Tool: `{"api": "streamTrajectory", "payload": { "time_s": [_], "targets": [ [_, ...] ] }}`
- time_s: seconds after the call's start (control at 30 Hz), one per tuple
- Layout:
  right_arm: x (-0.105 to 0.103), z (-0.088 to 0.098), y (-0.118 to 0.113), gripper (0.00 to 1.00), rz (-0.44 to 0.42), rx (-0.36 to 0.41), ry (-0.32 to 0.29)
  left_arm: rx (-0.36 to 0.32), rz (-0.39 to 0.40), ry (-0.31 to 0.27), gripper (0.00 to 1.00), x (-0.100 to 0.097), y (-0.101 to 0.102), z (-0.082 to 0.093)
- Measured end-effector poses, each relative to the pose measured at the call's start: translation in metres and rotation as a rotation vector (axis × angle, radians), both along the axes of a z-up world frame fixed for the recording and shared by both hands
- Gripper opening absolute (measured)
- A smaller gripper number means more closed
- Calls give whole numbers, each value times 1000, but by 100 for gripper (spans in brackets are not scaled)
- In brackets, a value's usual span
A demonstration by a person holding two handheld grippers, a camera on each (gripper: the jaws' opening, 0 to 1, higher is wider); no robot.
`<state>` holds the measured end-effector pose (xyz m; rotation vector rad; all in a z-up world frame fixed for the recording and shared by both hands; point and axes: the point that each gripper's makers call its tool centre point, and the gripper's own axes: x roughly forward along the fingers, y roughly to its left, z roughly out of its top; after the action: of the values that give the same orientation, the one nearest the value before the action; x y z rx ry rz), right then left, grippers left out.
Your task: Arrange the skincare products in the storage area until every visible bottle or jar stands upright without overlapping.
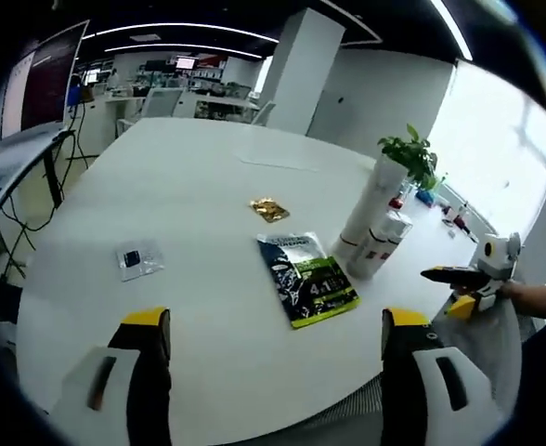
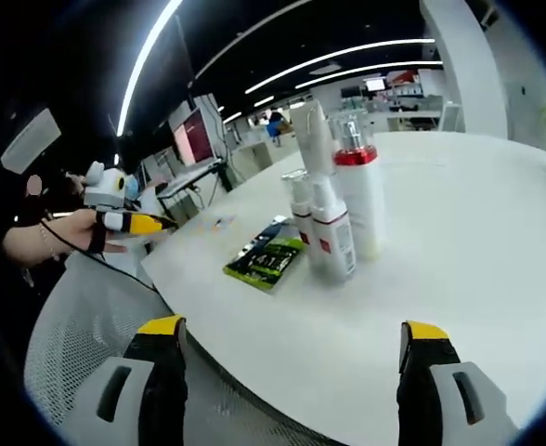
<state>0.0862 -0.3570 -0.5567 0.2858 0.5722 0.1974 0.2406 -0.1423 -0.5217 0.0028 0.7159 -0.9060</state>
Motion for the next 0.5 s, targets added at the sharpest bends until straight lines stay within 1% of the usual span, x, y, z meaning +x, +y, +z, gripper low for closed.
{"api": "streamTrajectory", "payload": {
  "time_s": [0.13,0.27,0.5],
  "targets": [
    [0,2,-1,99,-7,1,-10,-6,-20,-12,99,-4,-1,7],
    [1,3,-1,99,-8,1,-15,4,-35,-23,99,-3,-1,7],
    [2,3,0,99,2,3,-17,8,-39,-12,99,-2,-3,5]
  ]
}}
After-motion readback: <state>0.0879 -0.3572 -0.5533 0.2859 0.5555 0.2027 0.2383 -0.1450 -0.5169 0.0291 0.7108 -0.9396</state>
